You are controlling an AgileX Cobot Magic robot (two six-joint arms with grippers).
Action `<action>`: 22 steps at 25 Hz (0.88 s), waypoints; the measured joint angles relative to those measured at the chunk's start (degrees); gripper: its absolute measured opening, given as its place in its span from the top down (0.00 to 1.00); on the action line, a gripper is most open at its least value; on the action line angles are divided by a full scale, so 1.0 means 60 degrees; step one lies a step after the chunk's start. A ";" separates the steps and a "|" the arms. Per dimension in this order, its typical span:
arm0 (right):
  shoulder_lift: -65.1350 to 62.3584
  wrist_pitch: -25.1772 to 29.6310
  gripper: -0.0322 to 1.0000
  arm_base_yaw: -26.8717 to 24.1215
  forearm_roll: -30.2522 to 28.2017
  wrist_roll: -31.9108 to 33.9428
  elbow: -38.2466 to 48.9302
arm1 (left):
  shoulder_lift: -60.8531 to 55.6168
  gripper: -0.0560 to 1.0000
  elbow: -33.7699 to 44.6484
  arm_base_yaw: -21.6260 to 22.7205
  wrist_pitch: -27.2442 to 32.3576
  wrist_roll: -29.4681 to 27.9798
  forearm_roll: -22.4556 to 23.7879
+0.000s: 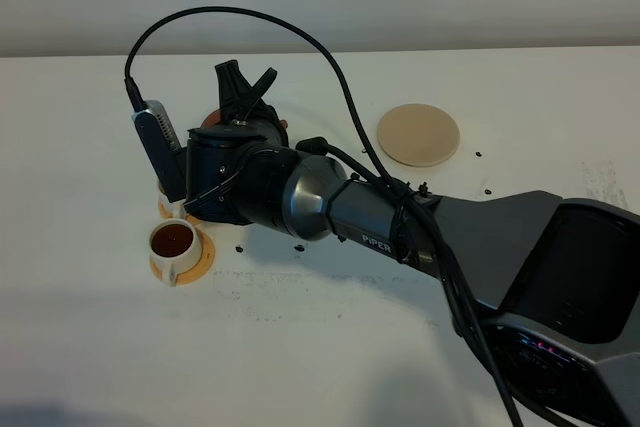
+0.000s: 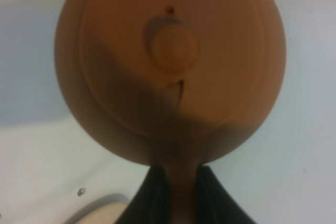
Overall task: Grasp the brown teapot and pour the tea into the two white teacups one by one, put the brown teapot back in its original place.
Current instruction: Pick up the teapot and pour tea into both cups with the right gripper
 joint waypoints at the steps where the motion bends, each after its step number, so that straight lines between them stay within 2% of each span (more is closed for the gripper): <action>1: 0.0000 0.0003 0.87 0.0000 0.0000 -0.0078 0.0000 | 0.0000 0.42 0.0000 0.0000 0.0000 0.0000 0.0000; 22: 0.0000 -0.0015 0.87 0.0110 -0.0386 -0.0314 0.0000 | 0.0000 0.42 0.0000 0.0000 0.0000 0.0000 0.0000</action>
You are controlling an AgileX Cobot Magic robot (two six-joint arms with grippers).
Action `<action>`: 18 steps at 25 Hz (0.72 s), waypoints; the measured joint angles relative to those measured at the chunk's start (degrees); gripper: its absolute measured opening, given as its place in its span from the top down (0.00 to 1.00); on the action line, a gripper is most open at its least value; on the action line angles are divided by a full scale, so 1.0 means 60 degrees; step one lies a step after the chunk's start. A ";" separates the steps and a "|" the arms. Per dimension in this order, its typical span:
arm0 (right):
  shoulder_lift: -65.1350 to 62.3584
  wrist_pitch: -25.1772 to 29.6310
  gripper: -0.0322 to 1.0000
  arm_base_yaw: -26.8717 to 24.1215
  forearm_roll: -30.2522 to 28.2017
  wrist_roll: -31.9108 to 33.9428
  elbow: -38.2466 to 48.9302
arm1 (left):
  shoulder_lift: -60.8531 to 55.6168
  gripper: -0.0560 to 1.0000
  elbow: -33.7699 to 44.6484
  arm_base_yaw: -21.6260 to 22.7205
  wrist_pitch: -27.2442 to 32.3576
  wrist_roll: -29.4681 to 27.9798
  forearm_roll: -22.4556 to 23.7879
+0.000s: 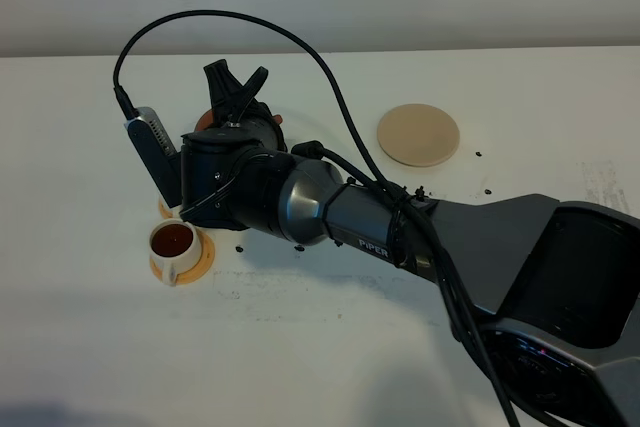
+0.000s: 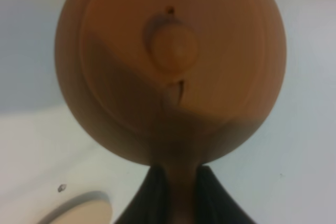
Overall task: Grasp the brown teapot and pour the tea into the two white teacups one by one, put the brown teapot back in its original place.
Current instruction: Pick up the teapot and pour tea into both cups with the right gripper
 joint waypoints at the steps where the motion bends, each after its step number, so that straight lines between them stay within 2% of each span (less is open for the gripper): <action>1: 0.0000 -0.0003 0.87 0.0000 -0.0015 0.0000 0.0000 | 0.0000 0.42 0.0000 0.0000 0.0000 0.0000 0.0000; 18: 0.0000 -0.0097 0.87 0.0101 -0.0520 0.0000 0.0000 | 0.0000 0.42 0.0000 0.0000 0.0000 0.0000 0.0000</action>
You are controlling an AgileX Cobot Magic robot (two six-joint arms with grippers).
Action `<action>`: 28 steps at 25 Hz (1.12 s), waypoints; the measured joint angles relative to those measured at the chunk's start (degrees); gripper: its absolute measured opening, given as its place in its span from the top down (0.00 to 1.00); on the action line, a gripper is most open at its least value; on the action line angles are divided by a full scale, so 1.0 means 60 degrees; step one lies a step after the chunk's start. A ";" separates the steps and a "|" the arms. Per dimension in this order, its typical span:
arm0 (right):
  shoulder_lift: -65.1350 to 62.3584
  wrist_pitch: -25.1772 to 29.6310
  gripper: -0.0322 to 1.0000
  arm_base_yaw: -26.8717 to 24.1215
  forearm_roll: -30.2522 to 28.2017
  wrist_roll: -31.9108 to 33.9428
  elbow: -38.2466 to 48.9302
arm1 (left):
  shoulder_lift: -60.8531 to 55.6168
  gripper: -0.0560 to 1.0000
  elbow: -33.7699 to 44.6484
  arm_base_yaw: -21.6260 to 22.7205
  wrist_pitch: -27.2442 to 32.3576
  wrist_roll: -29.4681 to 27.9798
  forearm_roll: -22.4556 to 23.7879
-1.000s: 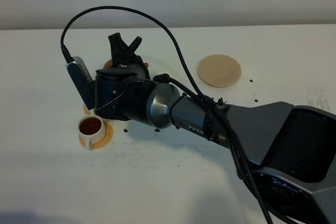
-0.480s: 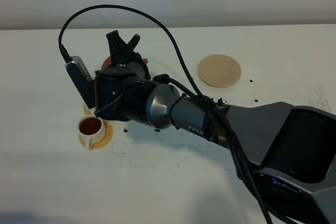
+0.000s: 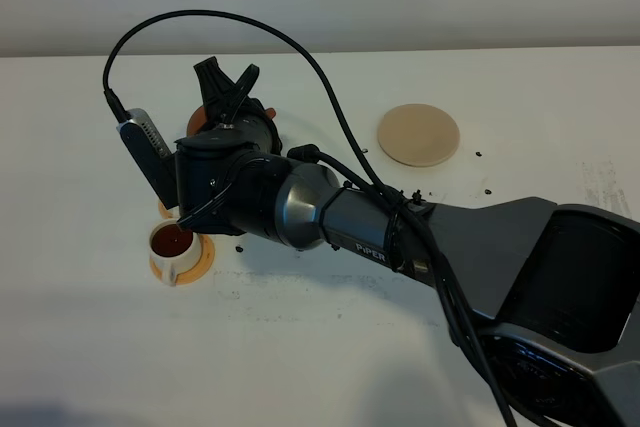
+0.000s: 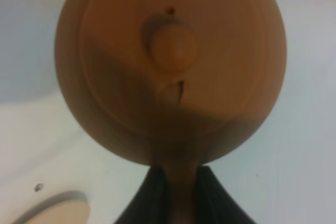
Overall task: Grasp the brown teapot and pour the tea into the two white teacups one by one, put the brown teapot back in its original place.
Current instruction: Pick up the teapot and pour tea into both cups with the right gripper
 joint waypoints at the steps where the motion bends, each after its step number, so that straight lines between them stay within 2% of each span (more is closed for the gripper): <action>1: 0.0000 0.0000 0.87 0.0000 -0.0022 -0.0010 0.0000 | 0.0000 0.42 0.0000 0.0000 0.0000 0.0000 0.0000; 28: 0.0000 0.0008 0.87 0.0000 -0.0432 -0.0181 0.0000 | 0.0000 0.42 0.0000 0.0000 0.0000 0.0000 0.0000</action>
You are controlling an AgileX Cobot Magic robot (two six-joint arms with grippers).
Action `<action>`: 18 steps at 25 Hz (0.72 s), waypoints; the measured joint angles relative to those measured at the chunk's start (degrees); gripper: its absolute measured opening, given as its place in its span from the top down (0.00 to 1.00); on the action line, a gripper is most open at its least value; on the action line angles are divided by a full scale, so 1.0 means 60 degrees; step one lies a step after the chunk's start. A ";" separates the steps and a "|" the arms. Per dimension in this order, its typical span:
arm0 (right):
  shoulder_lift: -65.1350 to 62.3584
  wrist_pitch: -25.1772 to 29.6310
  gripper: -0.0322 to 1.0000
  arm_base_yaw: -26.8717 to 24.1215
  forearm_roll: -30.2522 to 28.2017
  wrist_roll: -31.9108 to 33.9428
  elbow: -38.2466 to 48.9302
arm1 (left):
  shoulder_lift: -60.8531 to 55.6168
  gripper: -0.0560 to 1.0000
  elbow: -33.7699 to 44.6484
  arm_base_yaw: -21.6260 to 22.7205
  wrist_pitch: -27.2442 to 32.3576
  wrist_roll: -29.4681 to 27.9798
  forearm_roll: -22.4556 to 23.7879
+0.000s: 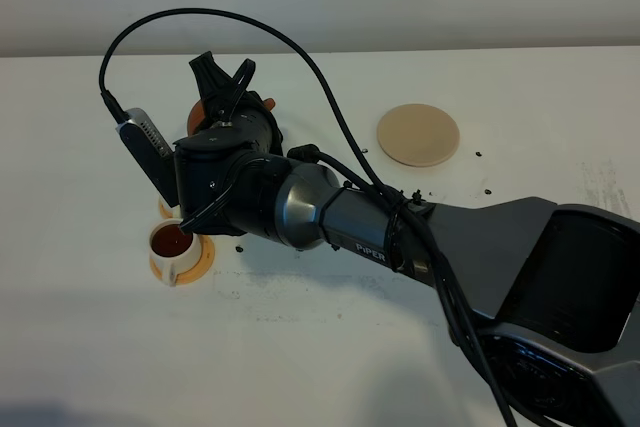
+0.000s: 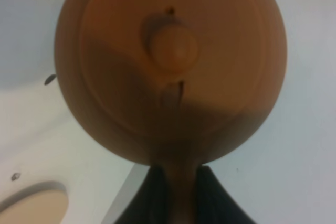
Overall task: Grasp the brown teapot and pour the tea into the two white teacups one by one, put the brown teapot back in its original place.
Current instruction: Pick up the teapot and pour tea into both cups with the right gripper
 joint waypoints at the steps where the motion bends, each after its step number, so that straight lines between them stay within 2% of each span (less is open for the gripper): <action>1: 0.0000 0.0000 0.87 0.0000 -0.0004 -0.0026 0.0000 | 0.0000 0.42 0.0000 0.0000 0.0000 0.0000 0.0000; 18: 0.0000 0.0037 0.87 0.0077 -0.0011 -0.0321 0.0000 | 0.0000 0.42 0.0000 0.0000 0.0000 0.0000 0.0000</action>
